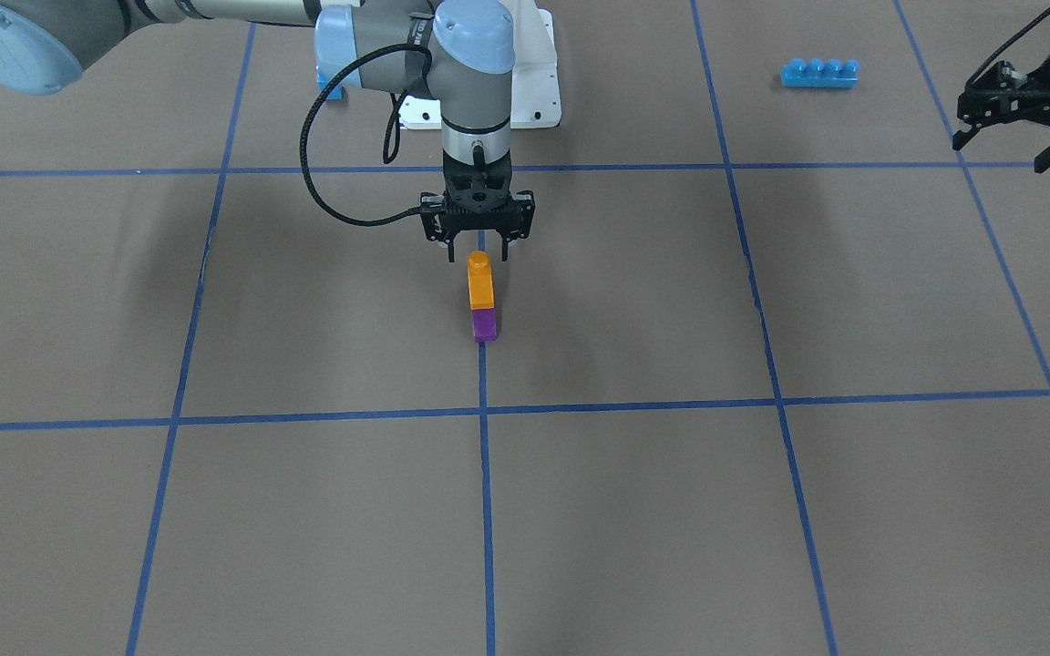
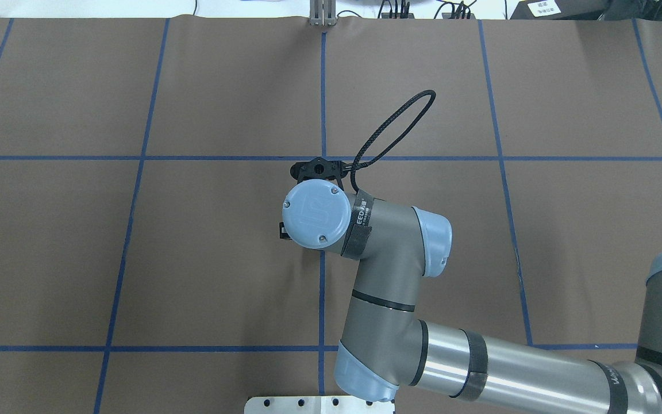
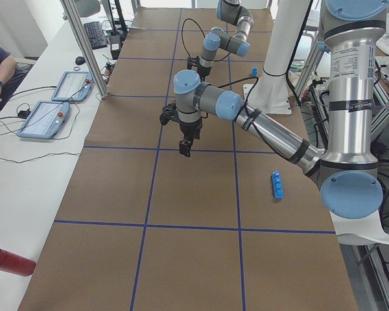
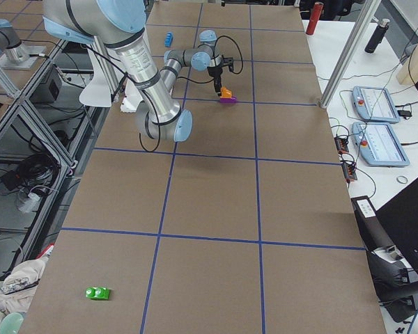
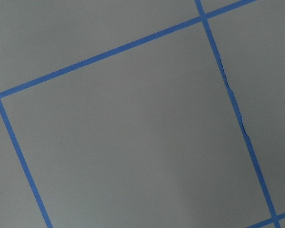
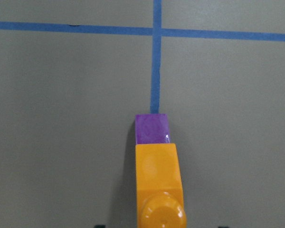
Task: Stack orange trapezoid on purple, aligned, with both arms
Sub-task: 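Align and lower the orange block onto the purple block, then open the right gripper and lift it away from the stack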
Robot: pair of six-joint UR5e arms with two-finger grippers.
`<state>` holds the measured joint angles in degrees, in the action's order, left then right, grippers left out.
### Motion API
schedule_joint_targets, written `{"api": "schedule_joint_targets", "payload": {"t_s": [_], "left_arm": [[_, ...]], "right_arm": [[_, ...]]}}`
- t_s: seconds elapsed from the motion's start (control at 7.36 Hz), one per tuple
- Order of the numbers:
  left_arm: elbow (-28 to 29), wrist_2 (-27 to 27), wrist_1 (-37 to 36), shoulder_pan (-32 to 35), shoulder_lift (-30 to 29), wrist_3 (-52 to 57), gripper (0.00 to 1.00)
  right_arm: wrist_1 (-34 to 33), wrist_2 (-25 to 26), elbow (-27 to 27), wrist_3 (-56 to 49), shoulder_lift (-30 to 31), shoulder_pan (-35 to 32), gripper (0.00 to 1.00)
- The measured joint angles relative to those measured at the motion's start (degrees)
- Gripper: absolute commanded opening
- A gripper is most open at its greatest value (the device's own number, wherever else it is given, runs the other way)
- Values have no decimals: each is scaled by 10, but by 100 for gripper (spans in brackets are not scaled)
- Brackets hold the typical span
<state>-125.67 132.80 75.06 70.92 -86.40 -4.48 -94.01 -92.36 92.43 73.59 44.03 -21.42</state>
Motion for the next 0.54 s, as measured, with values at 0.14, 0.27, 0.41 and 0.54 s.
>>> {"api": "schedule_joint_targets", "payload": {"t_s": [0.14,0.27,0.41,0.54], "left_arm": [[0,0,0,0,0,0,100],[0,0,0,0,0,2,100],[0,0,0,1,2,4,100],[2,-2,1,1,6,8,100]], "right_arm": [[-1,-21,0,0,0,-9,99],[-8,-55,2,-2,0,-26,99],[-25,-94,9,-8,0,-48,99],[-54,-128,27,-22,2,-73,99]]}}
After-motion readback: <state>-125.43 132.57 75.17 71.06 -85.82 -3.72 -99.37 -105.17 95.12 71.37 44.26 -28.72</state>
